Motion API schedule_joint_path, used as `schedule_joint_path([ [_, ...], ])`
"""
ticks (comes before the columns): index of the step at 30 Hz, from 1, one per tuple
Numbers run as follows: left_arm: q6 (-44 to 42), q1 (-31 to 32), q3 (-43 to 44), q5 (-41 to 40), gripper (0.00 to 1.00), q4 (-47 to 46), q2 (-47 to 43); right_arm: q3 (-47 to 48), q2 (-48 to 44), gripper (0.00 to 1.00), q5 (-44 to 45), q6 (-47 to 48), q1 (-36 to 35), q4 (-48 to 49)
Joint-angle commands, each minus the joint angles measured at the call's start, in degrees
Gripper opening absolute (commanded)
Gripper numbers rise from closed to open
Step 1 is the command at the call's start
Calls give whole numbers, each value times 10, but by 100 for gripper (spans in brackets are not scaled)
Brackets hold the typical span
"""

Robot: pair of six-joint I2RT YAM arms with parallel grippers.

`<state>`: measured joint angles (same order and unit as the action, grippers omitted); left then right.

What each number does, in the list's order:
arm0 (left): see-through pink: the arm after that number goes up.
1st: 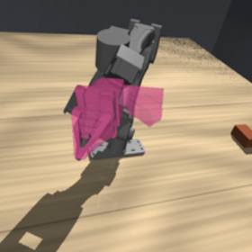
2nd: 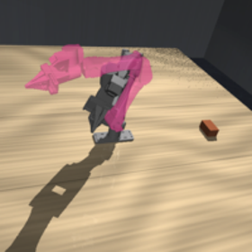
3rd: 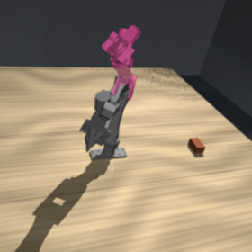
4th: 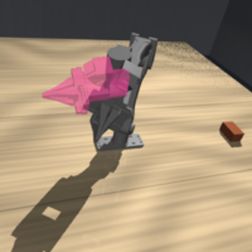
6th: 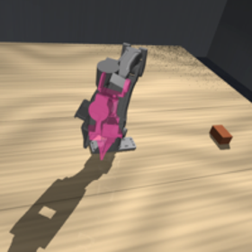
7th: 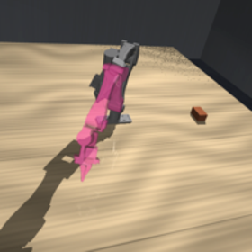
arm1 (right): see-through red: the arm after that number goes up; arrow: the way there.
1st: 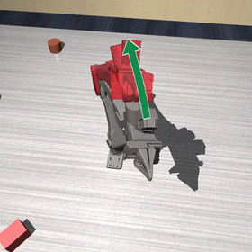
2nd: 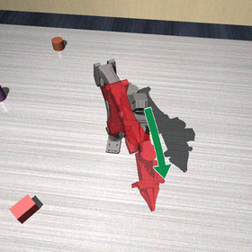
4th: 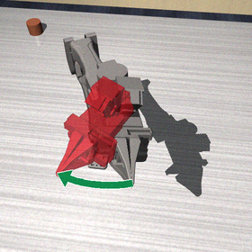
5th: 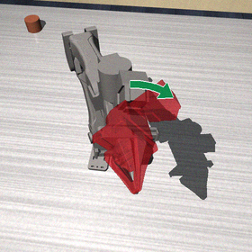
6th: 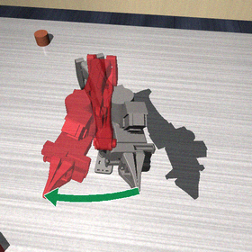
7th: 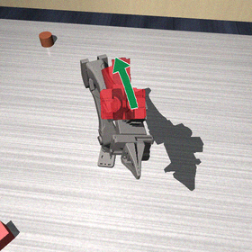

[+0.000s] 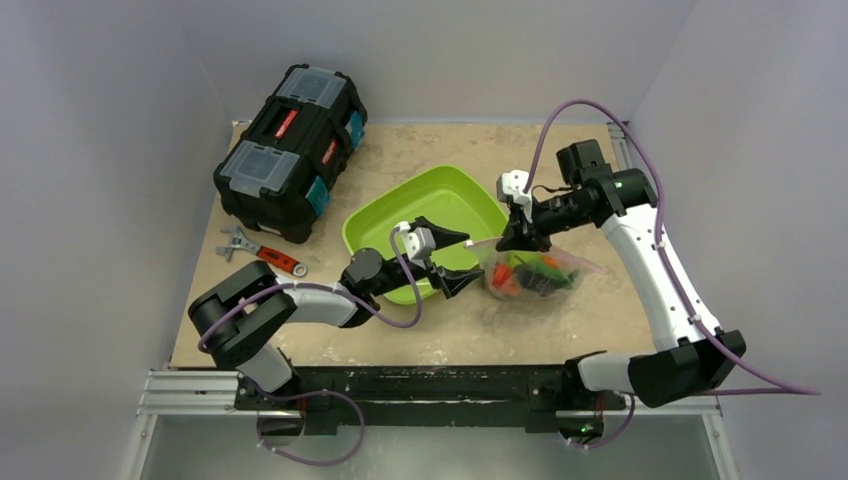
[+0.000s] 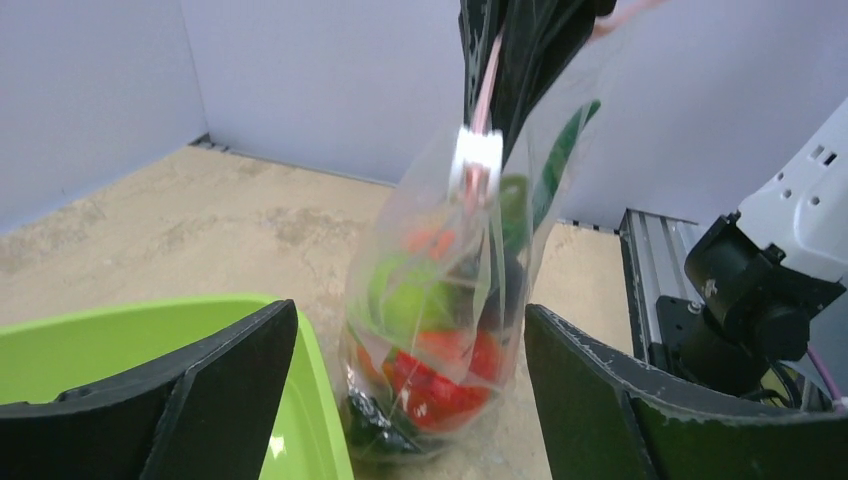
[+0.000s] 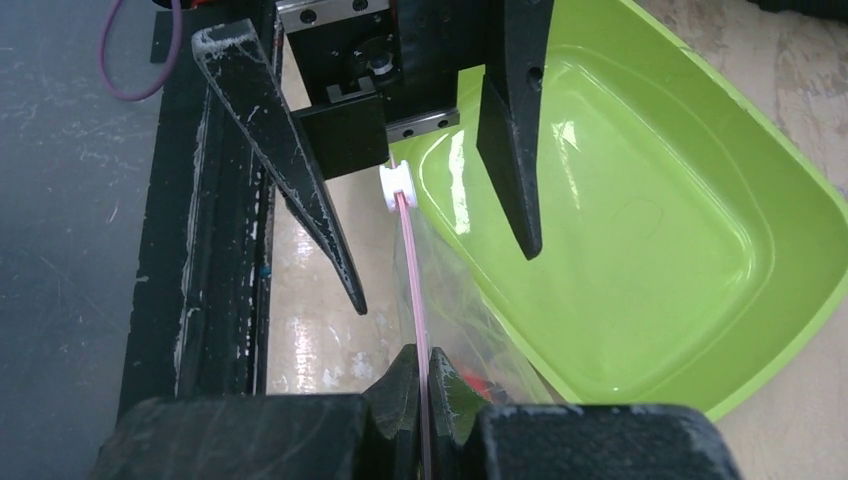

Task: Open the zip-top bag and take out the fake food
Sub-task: Pick up the zipper food storage bag at the corner of the board.

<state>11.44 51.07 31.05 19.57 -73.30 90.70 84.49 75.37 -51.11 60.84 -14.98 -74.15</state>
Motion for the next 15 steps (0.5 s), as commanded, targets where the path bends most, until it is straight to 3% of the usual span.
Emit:
schedule_joint_path([
  [1, 11, -2, 37, 16, 82, -83, 3, -4, -5, 0, -30, 14, 0, -5],
  [7, 28, -1, 53, 42, 68, -80, 11, -12, 1, 0, -32, 14, 1, 0],
  [9, 32, -2, 56, 50, 48, -80, 14, -10, 3, 0, -32, 16, 1, -2],
  [11, 33, -2, 55, 52, 10, -77, 12, -9, 3, 0, -29, 14, 1, -2],
  [12, 32, -2, 52, 52, 0, -74, 8, -9, 4, 0, -27, 12, 0, -2],
  [15, 34, -2, 49, 56, 0, -53, -9, -9, 10, 7, -17, 8, 0, -4],
])
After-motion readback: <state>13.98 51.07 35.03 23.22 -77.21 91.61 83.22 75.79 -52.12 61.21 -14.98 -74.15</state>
